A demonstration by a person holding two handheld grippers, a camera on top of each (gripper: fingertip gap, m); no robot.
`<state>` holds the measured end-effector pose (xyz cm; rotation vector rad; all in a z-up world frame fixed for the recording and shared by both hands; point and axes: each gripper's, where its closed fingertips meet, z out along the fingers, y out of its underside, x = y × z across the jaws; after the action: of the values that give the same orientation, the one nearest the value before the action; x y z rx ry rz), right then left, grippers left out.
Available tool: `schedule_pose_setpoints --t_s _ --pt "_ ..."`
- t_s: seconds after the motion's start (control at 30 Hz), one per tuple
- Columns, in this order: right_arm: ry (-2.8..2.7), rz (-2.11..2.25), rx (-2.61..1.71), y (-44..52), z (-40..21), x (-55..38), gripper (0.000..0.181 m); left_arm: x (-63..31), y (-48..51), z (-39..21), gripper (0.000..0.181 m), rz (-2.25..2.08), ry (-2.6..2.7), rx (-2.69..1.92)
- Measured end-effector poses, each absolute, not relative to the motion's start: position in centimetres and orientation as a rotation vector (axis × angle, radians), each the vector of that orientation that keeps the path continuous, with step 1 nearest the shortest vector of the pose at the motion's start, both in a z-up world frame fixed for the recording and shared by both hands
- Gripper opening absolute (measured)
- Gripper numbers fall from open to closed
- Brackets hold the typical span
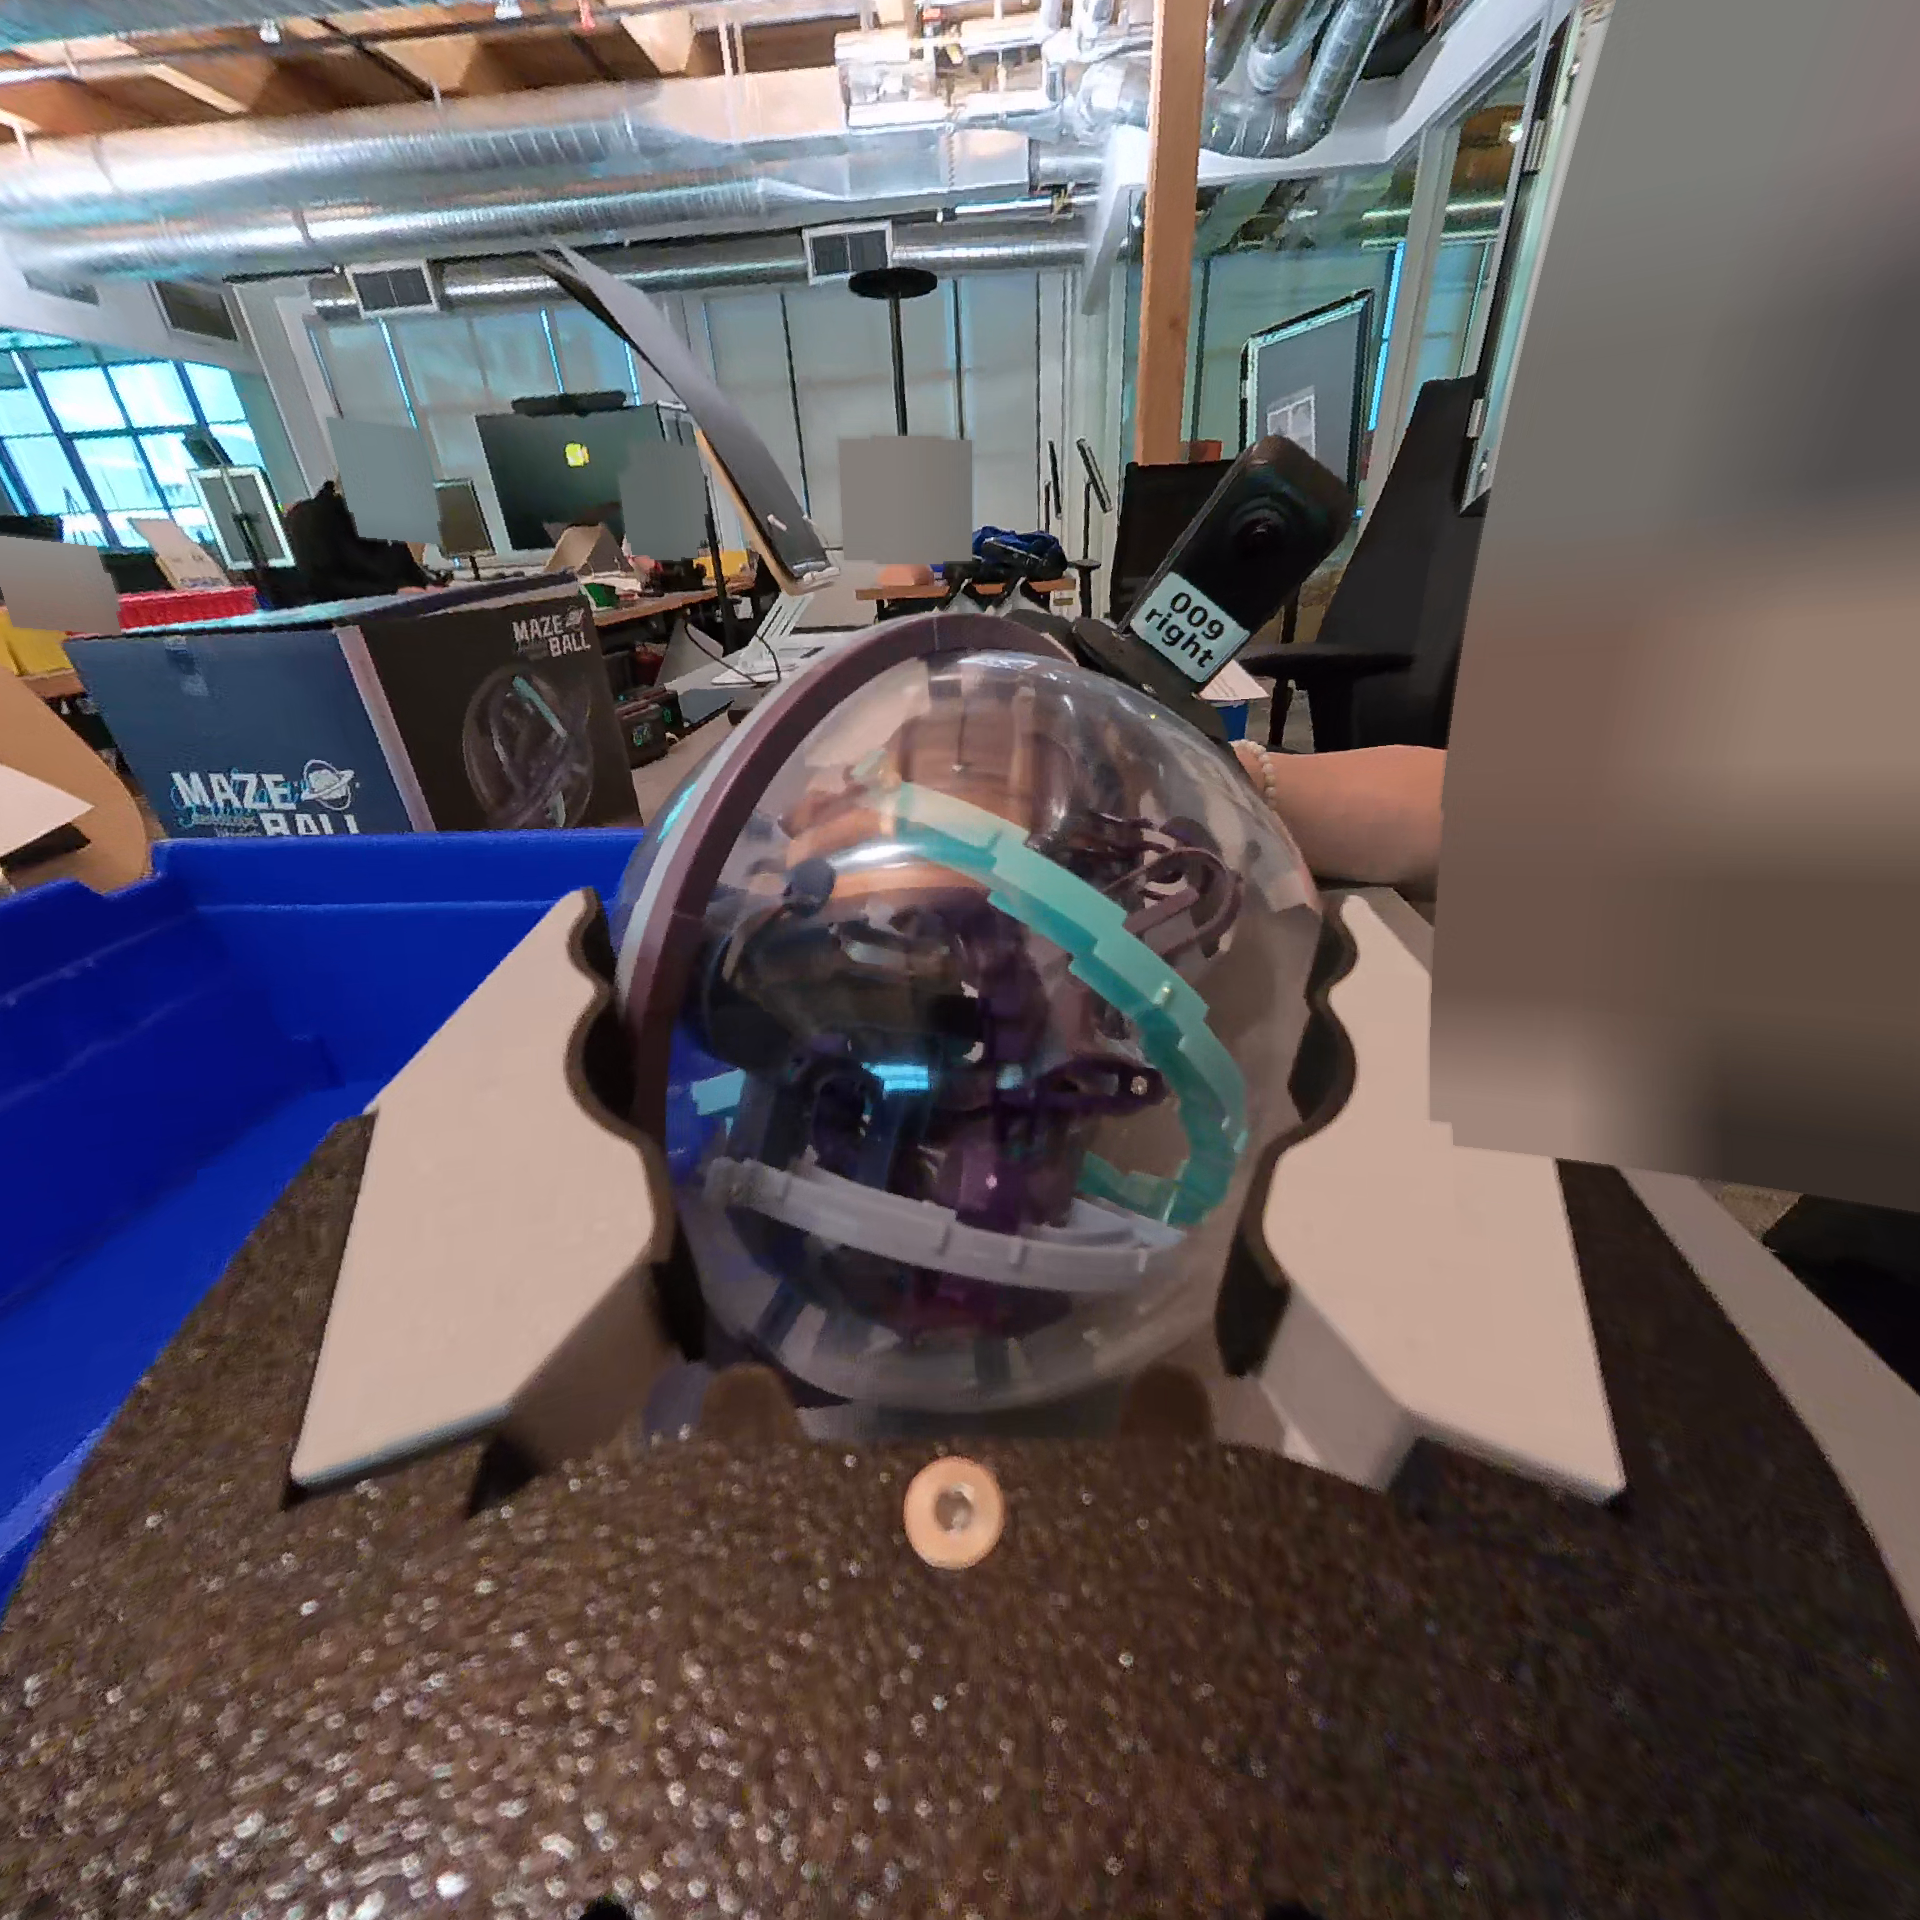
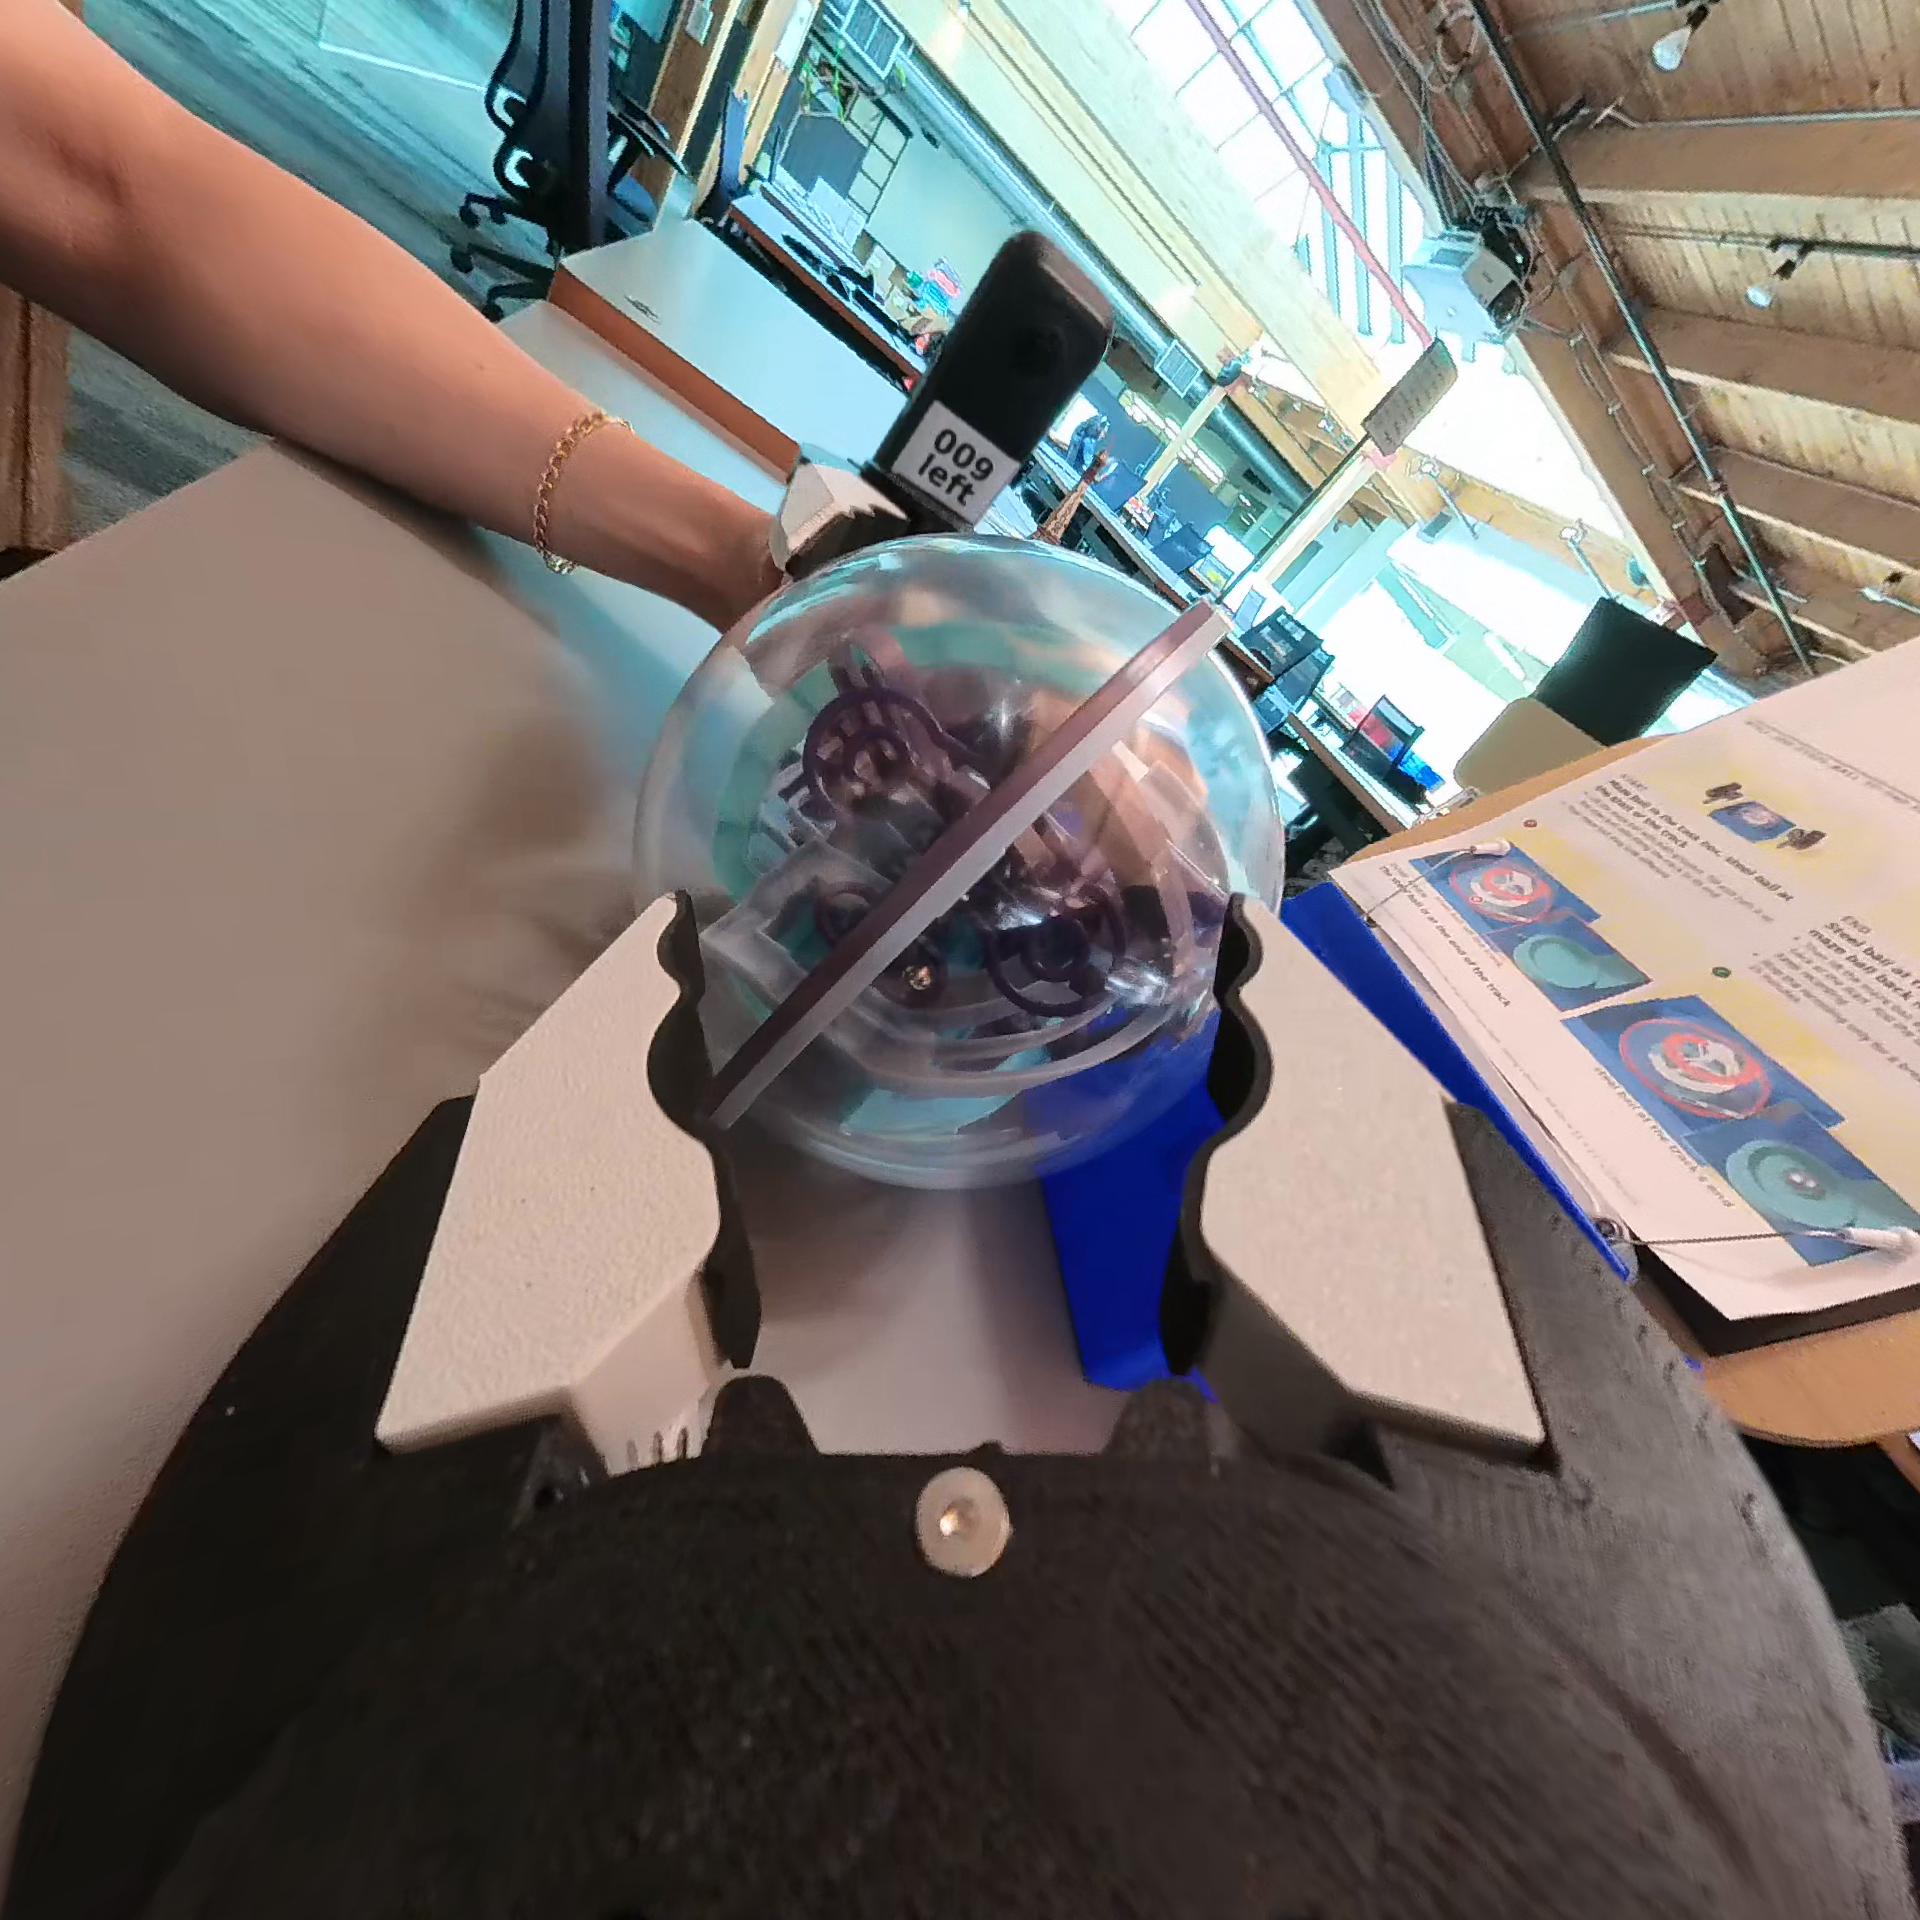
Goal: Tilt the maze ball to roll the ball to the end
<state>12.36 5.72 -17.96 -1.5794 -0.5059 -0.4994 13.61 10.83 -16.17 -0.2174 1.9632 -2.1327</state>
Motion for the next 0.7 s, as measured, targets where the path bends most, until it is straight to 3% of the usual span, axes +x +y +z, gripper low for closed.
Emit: schedule_pose_setpoints --t_s 0.7 --pt "-0.586 -0.568 -1.545 6.7 -17.9 10.8 0.101 11.8 11.6 -16.4 0.127 -2.134 1.832 -0.031"
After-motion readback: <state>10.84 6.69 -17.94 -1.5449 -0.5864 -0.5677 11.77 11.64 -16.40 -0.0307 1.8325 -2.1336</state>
